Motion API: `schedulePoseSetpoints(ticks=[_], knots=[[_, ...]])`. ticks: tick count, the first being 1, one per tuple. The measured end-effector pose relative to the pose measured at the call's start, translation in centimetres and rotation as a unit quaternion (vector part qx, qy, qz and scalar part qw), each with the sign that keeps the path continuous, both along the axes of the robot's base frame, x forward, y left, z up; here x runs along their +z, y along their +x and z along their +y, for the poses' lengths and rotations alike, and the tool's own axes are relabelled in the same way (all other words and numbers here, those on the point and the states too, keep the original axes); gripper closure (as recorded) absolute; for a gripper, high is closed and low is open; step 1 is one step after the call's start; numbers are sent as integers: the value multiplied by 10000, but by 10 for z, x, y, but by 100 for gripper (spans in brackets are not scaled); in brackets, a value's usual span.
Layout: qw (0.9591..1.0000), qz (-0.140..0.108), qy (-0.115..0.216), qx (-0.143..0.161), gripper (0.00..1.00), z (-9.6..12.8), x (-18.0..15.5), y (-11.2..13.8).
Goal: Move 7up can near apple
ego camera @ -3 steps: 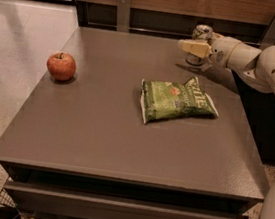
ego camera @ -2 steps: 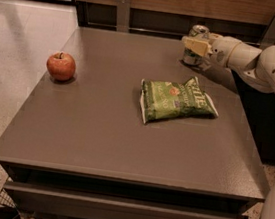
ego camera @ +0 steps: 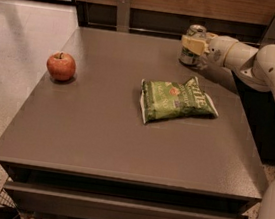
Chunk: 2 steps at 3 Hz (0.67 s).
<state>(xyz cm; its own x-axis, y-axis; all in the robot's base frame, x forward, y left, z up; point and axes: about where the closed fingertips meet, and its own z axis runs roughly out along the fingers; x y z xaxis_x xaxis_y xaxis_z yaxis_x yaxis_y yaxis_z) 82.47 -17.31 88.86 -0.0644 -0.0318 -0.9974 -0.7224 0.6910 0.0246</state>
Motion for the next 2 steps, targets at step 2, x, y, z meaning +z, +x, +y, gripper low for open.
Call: schedulePoseSetpoints(ticks=[2], knots=[[10000,4,3,19,100,3,0,0]])
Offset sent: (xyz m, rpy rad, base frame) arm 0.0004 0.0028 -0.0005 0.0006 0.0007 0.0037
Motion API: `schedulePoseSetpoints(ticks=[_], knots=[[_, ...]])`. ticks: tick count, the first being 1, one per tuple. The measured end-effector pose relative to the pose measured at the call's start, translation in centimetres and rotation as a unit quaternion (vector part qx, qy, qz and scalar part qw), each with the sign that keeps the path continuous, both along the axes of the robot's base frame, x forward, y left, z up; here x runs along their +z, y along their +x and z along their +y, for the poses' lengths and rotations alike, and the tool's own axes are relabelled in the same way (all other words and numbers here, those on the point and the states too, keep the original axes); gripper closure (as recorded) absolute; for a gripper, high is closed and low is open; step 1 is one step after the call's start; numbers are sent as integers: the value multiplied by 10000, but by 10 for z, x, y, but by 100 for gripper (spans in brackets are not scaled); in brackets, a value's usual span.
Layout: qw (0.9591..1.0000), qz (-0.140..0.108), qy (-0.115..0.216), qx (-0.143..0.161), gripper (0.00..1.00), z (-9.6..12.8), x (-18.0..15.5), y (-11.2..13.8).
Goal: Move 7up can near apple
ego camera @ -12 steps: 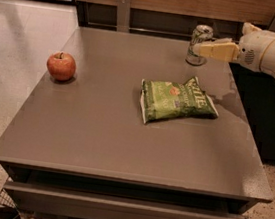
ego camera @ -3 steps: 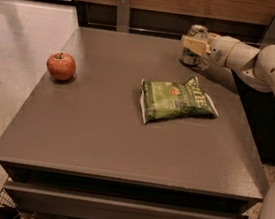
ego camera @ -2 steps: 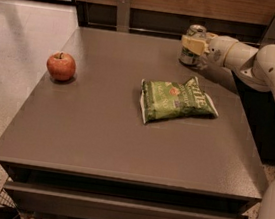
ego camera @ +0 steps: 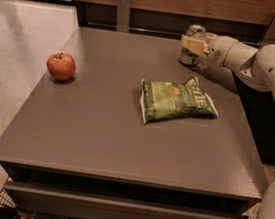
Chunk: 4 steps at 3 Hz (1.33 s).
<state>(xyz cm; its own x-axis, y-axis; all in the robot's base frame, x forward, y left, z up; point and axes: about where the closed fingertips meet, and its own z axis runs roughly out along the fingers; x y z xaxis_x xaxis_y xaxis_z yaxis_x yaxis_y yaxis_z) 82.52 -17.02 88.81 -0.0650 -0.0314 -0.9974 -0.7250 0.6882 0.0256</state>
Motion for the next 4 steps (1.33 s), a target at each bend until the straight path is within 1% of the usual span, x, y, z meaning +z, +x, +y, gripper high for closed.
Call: schedulePoseSetpoints(ticks=[1,2,3,4], knots=[[10000,16,-59,44,100,11,18,-9],[9999,-96,-138,36,100,31,64,-44],[9996,-198,-197,22,100,58,84,-85],[9988,-307,-372,104,100,97,90,-127]])
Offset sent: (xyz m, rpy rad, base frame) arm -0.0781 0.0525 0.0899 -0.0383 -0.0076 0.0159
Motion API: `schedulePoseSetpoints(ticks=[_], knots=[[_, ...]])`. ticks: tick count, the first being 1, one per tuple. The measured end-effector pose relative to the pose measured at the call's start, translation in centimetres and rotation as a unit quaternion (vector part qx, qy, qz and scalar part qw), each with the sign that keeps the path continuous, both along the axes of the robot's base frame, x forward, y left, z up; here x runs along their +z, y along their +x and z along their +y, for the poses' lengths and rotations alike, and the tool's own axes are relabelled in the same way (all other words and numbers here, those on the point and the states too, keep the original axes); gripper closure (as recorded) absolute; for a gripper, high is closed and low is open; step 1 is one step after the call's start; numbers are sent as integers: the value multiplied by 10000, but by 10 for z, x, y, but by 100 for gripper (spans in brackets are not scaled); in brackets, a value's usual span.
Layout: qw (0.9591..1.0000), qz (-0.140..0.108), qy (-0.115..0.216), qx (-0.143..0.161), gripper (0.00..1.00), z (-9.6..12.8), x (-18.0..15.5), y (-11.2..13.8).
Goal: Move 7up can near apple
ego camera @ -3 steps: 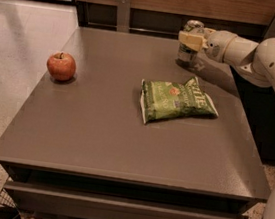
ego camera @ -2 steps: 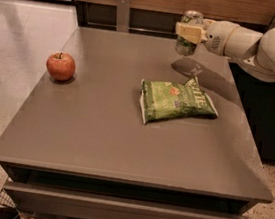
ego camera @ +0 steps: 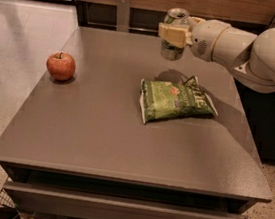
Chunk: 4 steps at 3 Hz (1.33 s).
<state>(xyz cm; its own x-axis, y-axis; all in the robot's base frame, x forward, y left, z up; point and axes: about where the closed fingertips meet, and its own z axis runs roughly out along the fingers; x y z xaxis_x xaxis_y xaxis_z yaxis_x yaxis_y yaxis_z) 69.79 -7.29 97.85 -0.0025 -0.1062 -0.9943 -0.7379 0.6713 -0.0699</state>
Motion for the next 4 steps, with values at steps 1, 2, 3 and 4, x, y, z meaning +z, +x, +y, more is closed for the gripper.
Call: schedulePoseSetpoints(ticks=[1,2,3,4], knots=[[9992,-20,-146,379,100,49,-7,-35],[9917,-102,-245,1257,100,109,-14,-68],[9784,-182,-276,2040,100,144,-18,-87],[9645,-31,-176,2635,100,169,-28,-90]])
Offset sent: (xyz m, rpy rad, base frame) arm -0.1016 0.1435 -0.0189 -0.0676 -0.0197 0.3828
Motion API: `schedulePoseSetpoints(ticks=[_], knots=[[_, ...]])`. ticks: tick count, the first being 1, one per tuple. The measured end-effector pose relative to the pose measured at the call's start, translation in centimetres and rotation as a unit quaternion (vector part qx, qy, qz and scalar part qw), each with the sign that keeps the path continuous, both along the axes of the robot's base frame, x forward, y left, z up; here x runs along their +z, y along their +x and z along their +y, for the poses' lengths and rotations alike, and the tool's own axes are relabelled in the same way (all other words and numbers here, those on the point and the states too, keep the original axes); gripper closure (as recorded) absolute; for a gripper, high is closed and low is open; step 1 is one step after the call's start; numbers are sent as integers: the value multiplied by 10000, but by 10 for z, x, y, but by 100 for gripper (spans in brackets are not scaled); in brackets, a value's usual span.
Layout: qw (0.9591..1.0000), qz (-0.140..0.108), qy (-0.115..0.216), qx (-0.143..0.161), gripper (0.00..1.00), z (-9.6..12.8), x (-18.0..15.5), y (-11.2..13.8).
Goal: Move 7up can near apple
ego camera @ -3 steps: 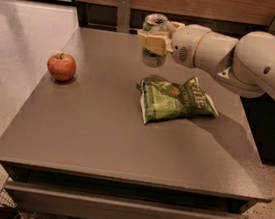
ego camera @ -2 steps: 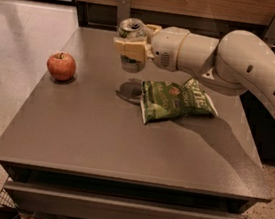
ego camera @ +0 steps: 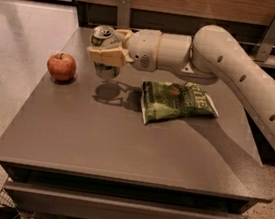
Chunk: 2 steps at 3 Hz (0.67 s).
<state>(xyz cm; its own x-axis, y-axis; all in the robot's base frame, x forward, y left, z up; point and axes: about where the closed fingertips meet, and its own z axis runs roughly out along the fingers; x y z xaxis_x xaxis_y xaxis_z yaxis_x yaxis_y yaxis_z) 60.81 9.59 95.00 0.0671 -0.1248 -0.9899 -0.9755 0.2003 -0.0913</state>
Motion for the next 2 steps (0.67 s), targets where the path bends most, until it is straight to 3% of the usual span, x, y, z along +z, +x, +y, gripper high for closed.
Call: schedulePoseSetpoints(ticks=[1,2], knots=[[9984,352,195,402,100,20,-14,6],[9960,579,355,580,100,33,-27,14]])
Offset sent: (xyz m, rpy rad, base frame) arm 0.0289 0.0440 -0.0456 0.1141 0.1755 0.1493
